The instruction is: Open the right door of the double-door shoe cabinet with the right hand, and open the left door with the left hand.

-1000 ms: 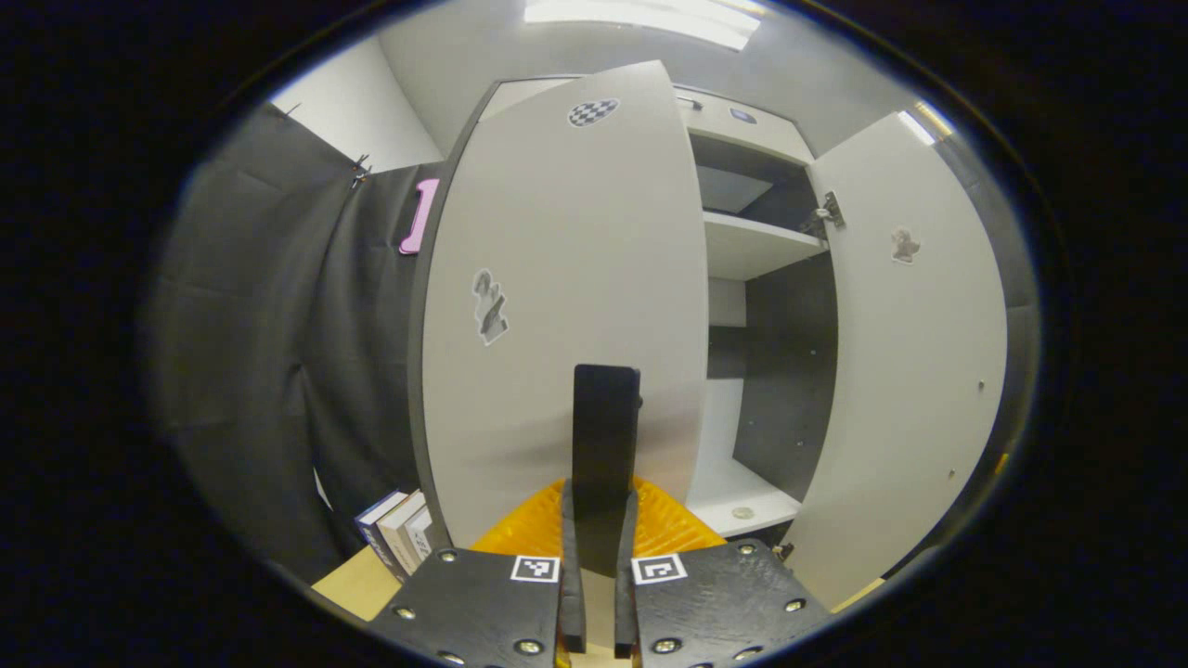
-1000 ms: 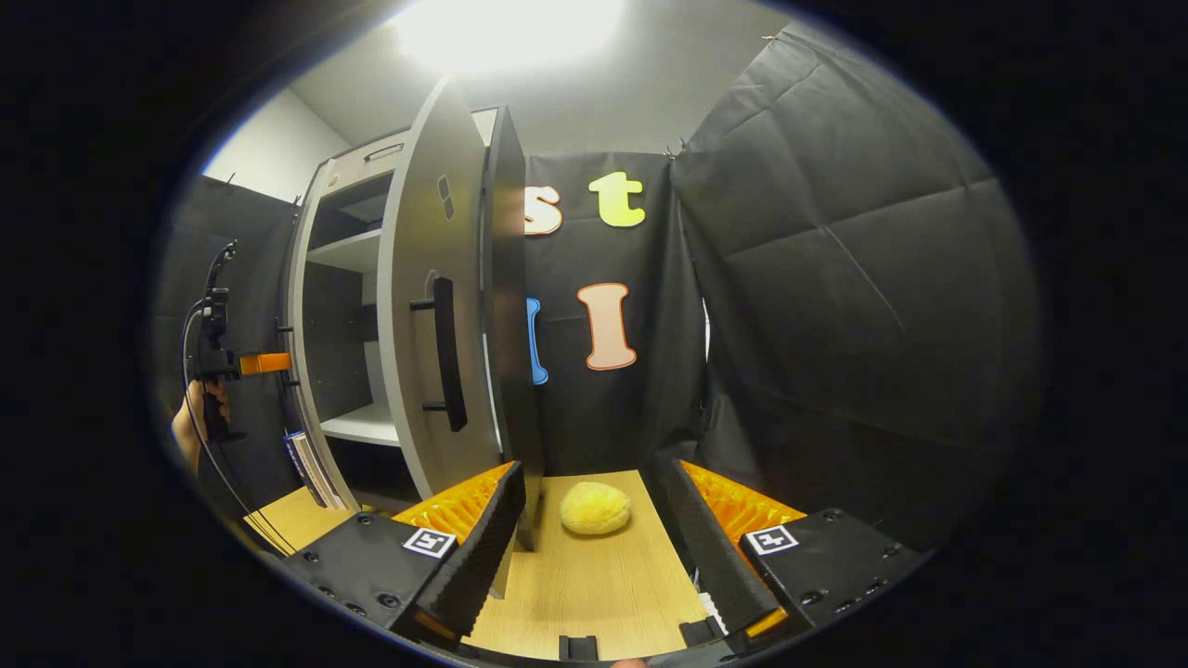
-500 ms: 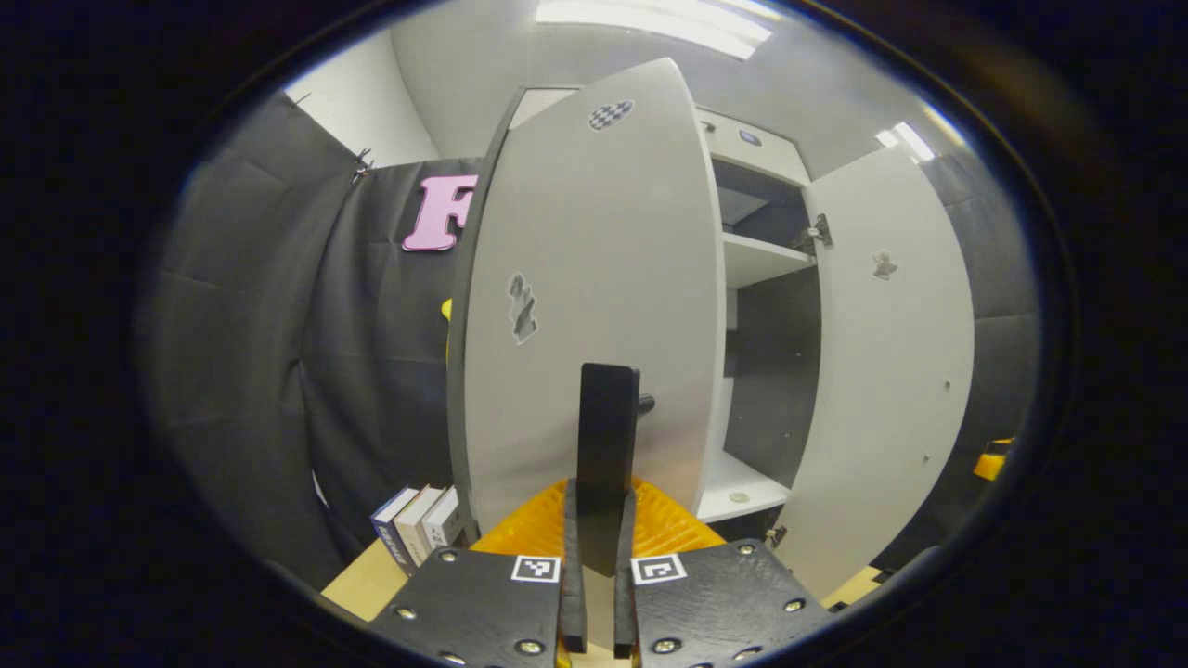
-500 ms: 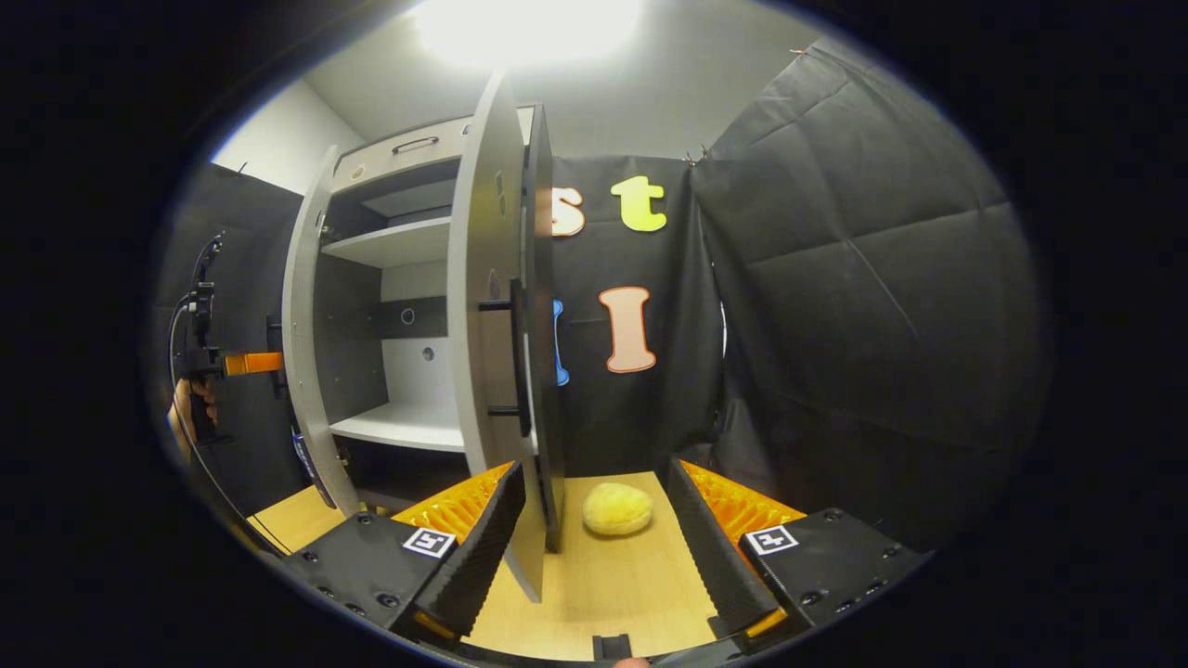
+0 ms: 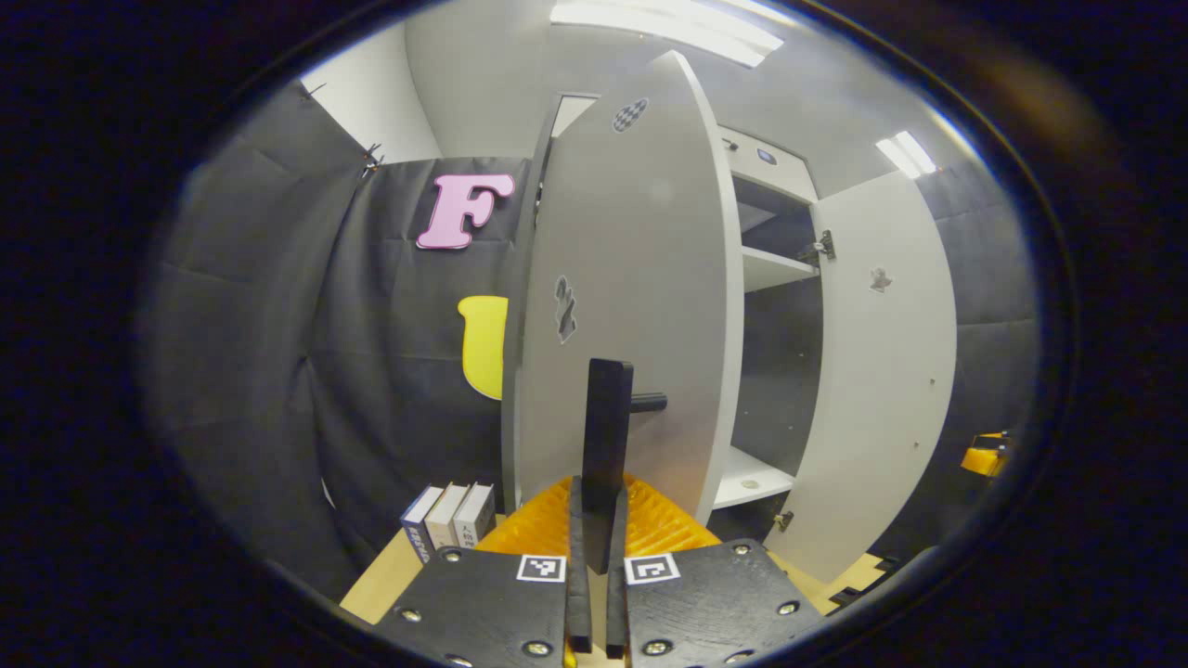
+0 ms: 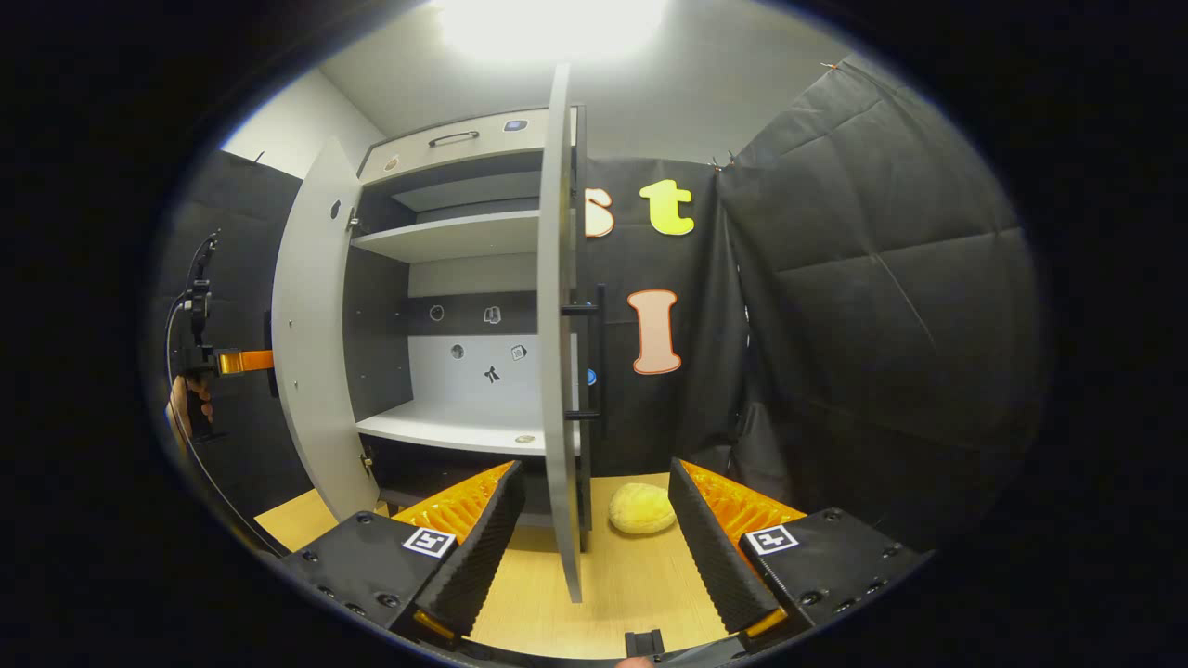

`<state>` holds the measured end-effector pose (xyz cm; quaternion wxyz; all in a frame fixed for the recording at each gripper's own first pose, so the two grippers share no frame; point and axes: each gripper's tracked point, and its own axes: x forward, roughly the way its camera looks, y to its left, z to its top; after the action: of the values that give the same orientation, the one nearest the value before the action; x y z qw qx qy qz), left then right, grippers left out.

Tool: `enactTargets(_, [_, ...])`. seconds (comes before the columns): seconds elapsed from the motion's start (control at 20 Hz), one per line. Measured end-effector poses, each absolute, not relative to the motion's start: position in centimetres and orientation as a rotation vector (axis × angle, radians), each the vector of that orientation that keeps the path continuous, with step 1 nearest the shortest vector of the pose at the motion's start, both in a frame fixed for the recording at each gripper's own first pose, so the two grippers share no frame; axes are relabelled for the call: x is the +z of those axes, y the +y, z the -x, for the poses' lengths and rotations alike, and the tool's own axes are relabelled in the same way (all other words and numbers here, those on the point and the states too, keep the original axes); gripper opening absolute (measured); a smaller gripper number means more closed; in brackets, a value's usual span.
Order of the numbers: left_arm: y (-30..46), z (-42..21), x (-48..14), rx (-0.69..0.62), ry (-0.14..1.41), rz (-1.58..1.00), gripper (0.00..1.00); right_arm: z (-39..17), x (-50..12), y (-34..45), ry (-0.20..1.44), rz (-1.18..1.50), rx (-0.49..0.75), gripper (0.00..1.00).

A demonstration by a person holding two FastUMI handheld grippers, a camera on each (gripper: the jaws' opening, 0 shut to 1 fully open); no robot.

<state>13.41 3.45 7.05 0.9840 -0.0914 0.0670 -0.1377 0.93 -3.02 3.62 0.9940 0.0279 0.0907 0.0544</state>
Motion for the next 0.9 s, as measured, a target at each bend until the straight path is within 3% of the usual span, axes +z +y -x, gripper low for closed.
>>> enactTargets(0.55, [13.2,-14.6,5.9,-0.152,0.102,0.186,0.05,0.1,4.2,1.2,0.176,-0.024,0.129,0.98])
enactTargets(0.65, [12.5,-14.0,6.0,-0.211,0.098,0.273,0.02,0.2,4.3,1.5,0.173,-0.024,0.126,0.97])
enactTargets(0.9, [12.8,-14.1,5.7,-0.218,0.083,0.178,0.02,0.0,4.8,3.4,0.168,-0.022,0.135,0.98])
